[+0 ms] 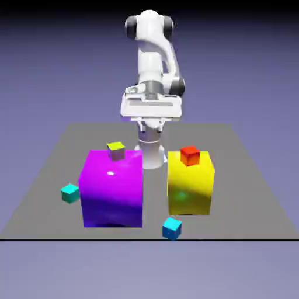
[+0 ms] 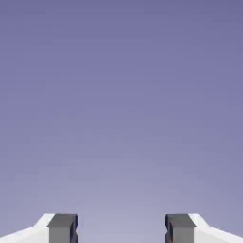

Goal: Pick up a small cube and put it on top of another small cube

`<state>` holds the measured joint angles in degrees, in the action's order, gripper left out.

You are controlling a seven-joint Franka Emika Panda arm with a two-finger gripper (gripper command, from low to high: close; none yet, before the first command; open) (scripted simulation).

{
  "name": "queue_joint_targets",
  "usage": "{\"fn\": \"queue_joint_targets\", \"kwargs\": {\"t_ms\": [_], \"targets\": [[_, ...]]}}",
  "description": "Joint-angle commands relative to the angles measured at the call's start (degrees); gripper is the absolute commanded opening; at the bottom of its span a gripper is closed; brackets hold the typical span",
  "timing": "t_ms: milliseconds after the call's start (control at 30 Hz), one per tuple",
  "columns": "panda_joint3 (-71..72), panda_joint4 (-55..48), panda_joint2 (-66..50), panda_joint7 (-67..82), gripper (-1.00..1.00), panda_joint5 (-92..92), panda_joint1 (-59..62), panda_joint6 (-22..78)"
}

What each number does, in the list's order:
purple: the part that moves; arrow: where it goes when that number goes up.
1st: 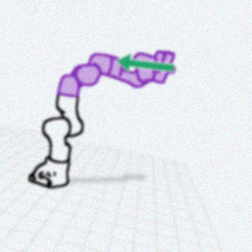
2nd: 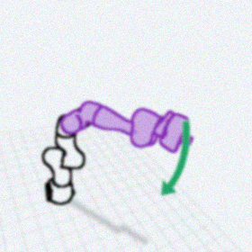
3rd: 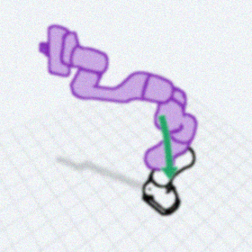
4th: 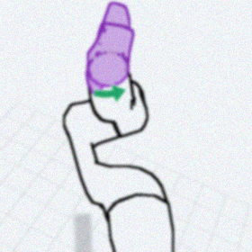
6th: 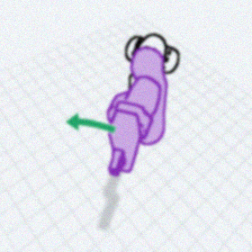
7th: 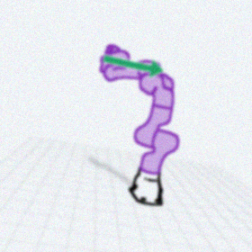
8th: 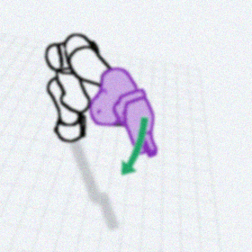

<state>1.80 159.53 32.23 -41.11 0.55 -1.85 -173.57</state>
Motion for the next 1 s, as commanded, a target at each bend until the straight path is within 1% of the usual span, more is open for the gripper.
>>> {"fn": "queue_joint_targets", "kwargs": {"t_ms": [0,900,967], "targets": [[1.1,-1.5,-2.1,-1.4,0.0,-0.2,0.7,1.4],[26.4,-38.3,-58.1,-42.5,0.0,-6.7,21.6,37.4],[26.2,-38.9,-60.5,-45.6,0.0,-7.5,23.6,38.8]]}}
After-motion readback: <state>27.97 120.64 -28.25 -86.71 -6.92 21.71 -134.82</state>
